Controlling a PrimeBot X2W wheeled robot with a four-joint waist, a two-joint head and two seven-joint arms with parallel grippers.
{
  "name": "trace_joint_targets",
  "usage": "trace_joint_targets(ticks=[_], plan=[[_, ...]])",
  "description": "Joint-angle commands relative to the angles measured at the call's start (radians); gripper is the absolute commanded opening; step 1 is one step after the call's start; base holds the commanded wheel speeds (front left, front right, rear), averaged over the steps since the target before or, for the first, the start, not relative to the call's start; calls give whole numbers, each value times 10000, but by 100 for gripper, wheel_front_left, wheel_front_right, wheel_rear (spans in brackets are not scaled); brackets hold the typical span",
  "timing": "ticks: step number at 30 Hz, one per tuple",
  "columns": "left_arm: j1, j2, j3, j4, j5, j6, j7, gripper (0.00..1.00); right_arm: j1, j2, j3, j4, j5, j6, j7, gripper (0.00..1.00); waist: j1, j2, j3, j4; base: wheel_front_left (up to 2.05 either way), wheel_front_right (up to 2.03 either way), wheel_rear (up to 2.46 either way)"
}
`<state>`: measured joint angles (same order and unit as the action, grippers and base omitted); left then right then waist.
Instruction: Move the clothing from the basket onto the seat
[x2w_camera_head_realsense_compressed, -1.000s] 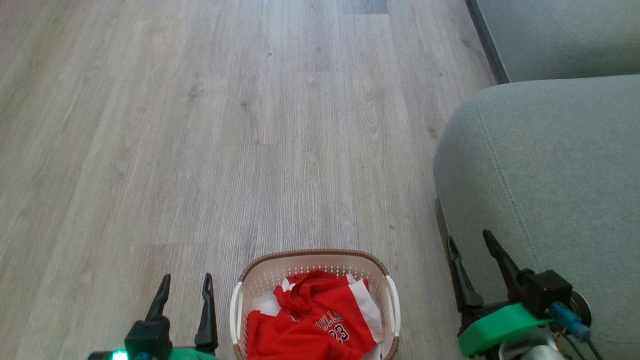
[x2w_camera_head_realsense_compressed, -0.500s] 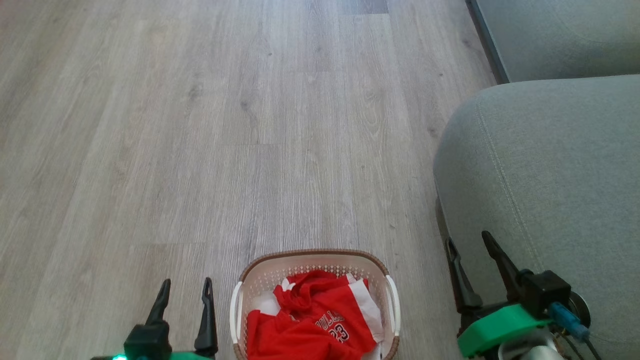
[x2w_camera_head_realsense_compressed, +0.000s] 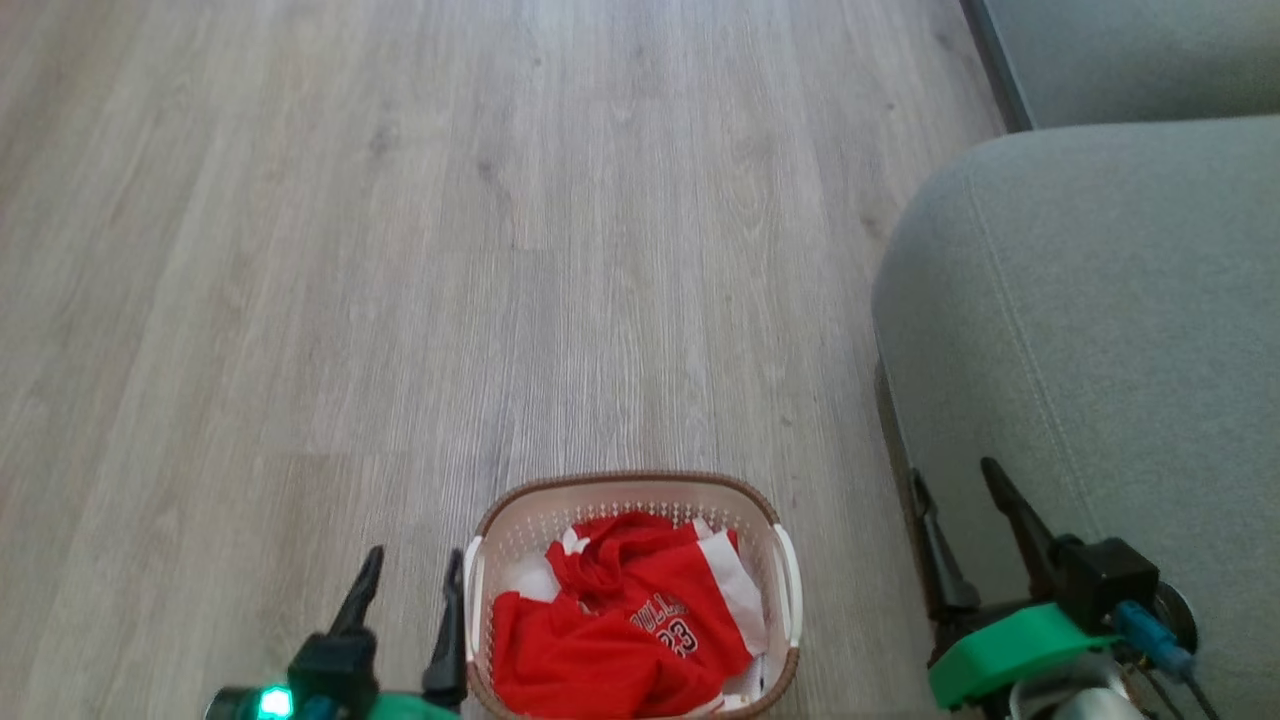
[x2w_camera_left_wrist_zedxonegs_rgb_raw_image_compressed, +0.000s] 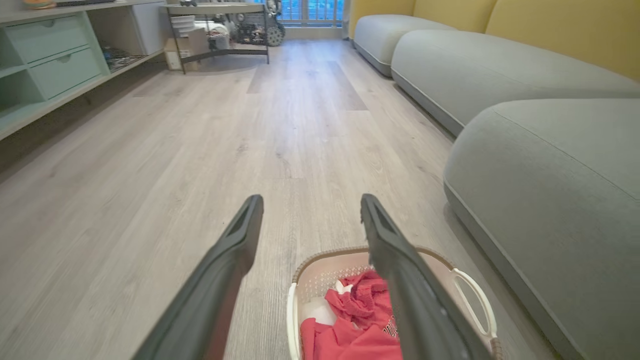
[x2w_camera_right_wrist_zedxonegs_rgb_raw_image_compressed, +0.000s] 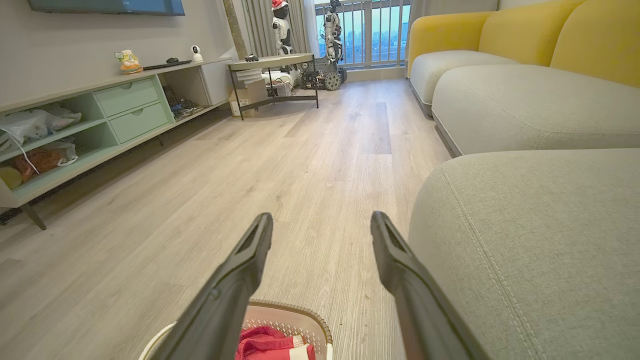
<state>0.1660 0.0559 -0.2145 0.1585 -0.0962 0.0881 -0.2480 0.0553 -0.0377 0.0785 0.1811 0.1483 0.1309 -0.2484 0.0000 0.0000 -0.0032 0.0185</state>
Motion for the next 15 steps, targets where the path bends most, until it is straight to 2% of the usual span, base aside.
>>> trace_joint_targets(ticks=[1, 8, 9, 15], plan=[[-671, -56, 199, -183, 145, -77, -138, 100, -330, -125, 142, -338, -126, -2, -134, 100, 0, 0, 193, -16, 0, 0, 0], [-2141, -56, -574, 953, 505, -420, -138, 100, -1120, -125, -522, -738, -540, -2, -134, 100, 0, 0, 1960, -81, 0, 0, 0], [-2141, -56, -574, 953, 505, -420, -138, 100, -1120, -125, -522, -738, -540, -2, -134, 100, 0, 0, 1960, -81, 0, 0, 0], [-4049, -56, -1442, 2489, 541, -549, -138, 100, -2281, -125, -1169, -1351, -832, -2, -134, 100, 0, 0, 3980, -144, 0, 0, 0]])
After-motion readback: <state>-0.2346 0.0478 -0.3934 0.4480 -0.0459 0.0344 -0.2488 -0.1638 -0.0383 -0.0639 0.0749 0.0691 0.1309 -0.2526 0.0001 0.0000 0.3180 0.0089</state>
